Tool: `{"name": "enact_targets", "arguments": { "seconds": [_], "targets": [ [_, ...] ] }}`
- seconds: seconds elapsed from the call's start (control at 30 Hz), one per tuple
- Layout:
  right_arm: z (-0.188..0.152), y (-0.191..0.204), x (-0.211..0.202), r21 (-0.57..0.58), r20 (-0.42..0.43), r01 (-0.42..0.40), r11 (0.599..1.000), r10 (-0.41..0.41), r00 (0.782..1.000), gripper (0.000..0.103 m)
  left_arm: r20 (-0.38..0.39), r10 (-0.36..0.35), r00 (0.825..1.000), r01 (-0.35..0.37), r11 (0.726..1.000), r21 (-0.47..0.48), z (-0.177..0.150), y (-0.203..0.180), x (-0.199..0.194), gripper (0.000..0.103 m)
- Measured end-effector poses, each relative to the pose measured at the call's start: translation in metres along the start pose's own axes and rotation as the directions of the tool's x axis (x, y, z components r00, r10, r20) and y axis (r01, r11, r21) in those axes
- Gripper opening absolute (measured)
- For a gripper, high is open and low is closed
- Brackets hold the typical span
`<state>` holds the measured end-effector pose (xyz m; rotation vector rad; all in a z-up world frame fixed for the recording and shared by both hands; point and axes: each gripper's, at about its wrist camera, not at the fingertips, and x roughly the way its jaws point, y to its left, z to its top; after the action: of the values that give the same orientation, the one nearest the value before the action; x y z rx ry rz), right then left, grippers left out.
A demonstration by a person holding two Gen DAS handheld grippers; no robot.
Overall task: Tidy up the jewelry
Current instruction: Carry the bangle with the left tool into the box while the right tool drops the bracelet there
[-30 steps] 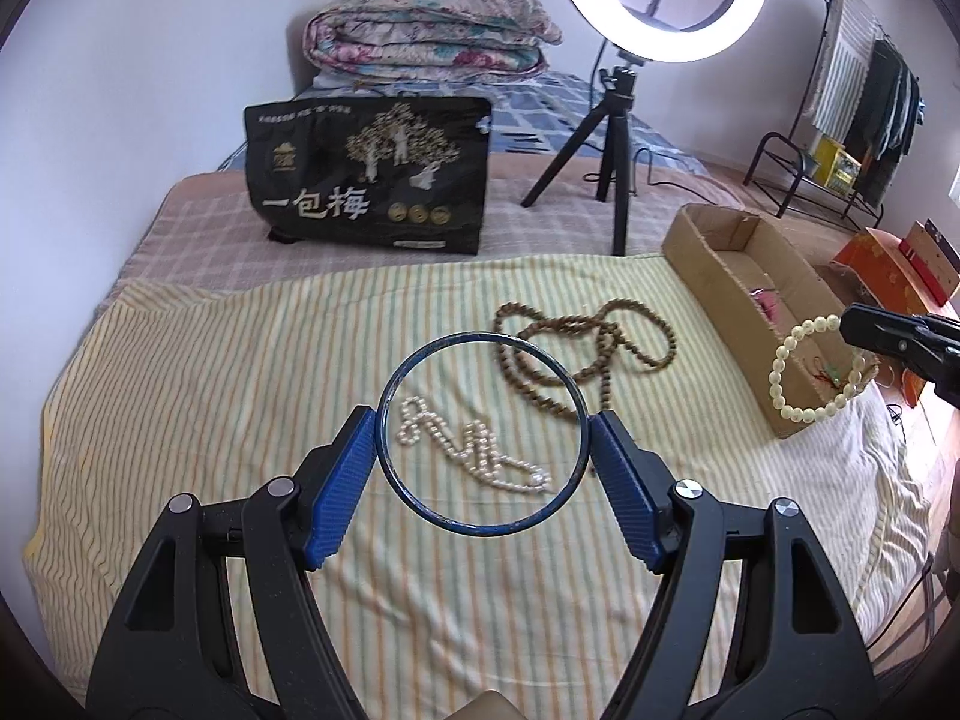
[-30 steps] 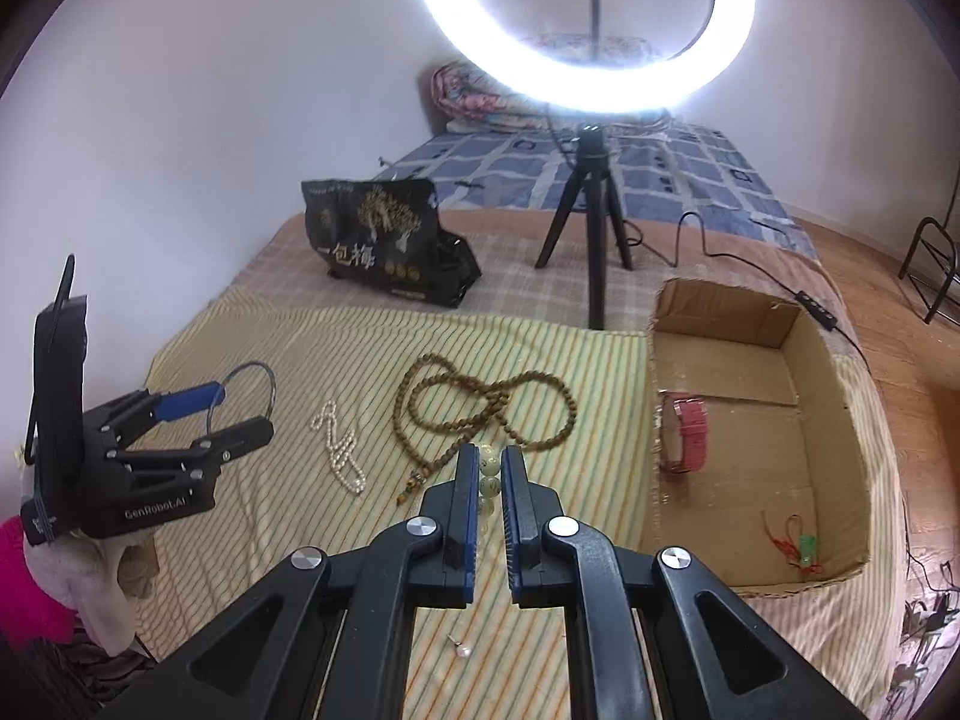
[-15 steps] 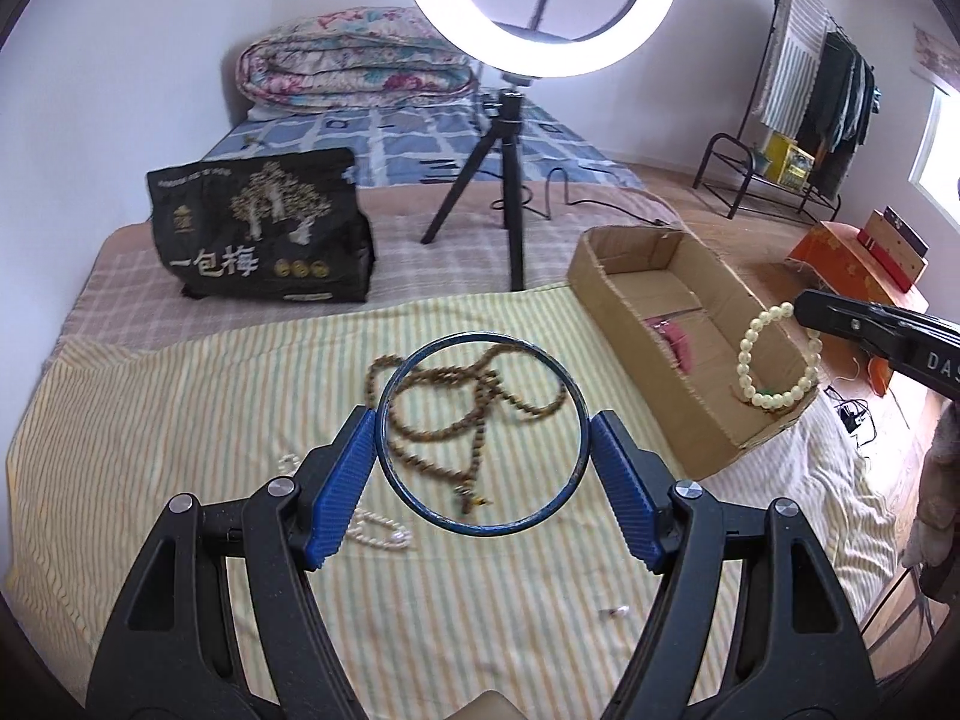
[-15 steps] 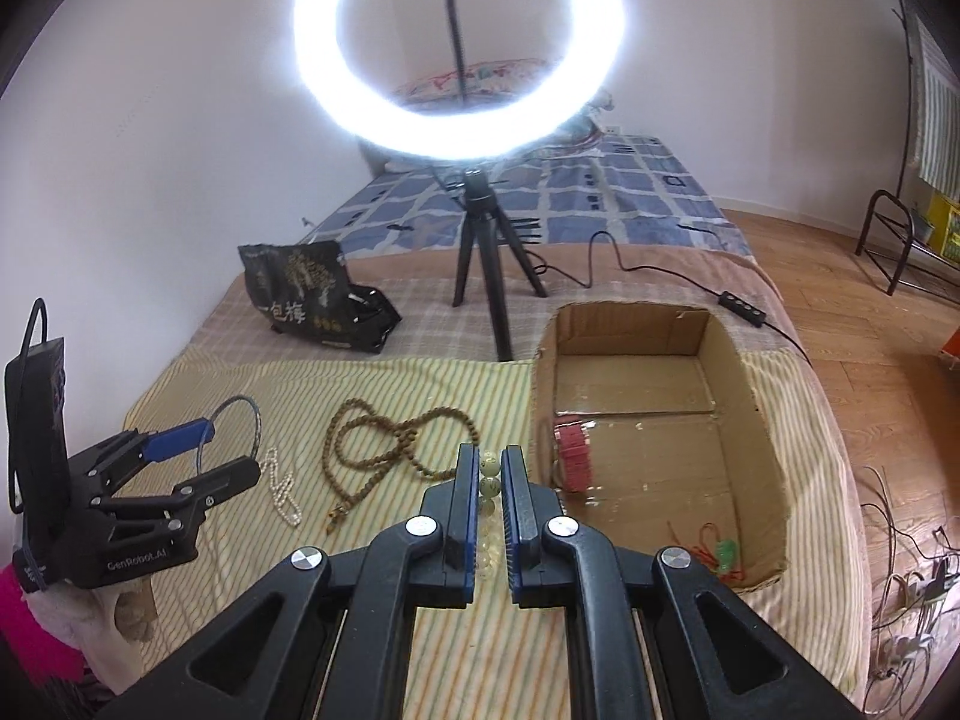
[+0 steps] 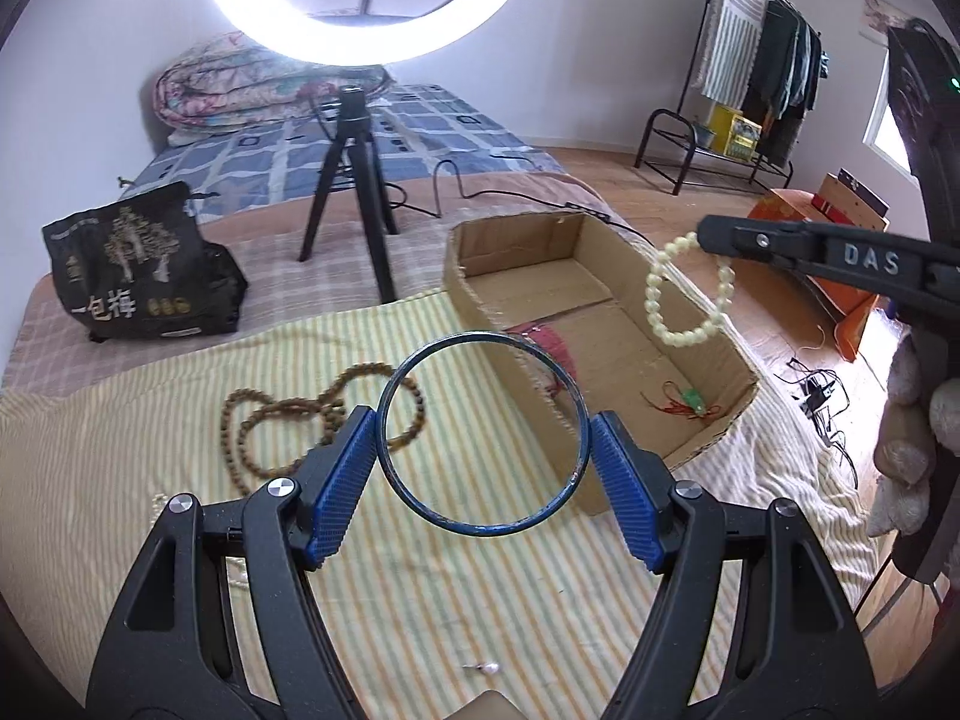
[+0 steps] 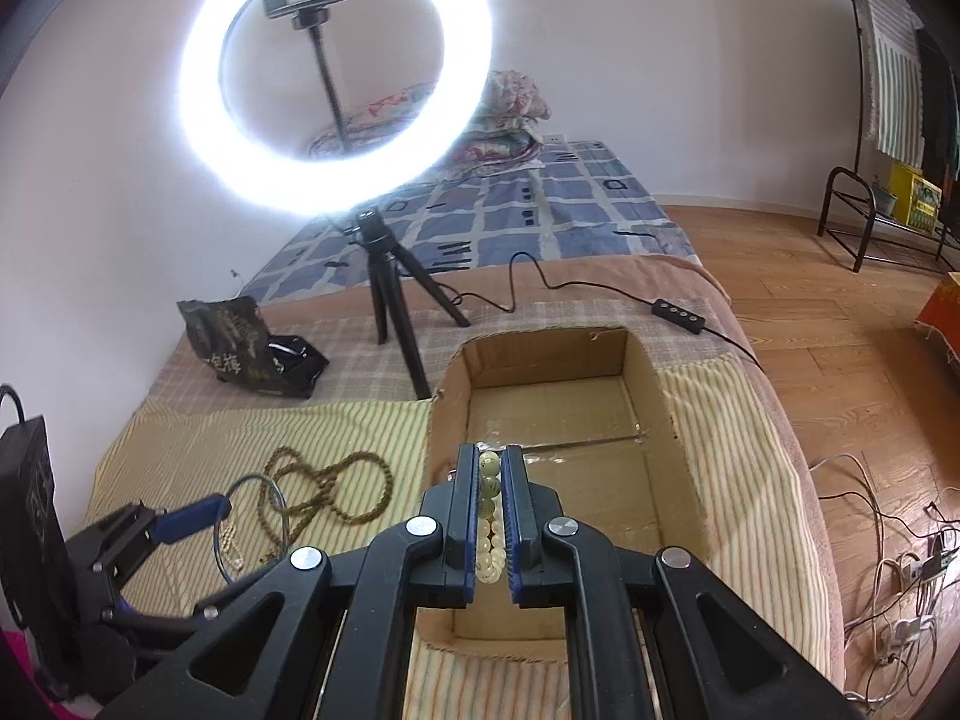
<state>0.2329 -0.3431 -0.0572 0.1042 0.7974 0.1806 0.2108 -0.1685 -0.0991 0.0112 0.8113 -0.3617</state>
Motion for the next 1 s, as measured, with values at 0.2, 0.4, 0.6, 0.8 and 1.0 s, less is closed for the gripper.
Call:
{"name": "enact_targets", "arguments": {
  "seconds": [0.2,0.4,0.6,0.8,1.0],
  "targets": [
    [0.005,-0.015,0.011,0.019,-0.007,0.001,1.0,-0.001,1.0,0.005,-0.001,-0.015,1.0,0.015,1.0,0.025,0.002,-0.018,0.012,0.074],
    [0.011,-0.024,0.026,0.035,-0.015,-0.008,0.999,0.009,1.0,0.005,-0.017,-0.028,0.999,0.028,0.999,0.019,0.004,-0.026,0.026,0.074],
    [0.016,-0.026,0.039,0.042,-0.021,-0.013,0.999,0.014,1.0,0.005,-0.029,-0.05,0.998,0.05,0.999,0.015,0.007,-0.037,0.04,0.074],
    [0.018,-0.035,0.05,0.078,-0.028,-0.023,0.997,0.025,0.999,0.005,-0.038,-0.073,0.997,0.074,0.997,0.023,0.01,-0.048,0.049,0.074],
    [0.019,-0.044,0.054,0.111,-0.025,-0.019,0.994,0.022,0.999,0.013,-0.053,-0.102,0.993,0.104,0.994,0.028,0.012,-0.054,0.058,0.074]
  ]
}}
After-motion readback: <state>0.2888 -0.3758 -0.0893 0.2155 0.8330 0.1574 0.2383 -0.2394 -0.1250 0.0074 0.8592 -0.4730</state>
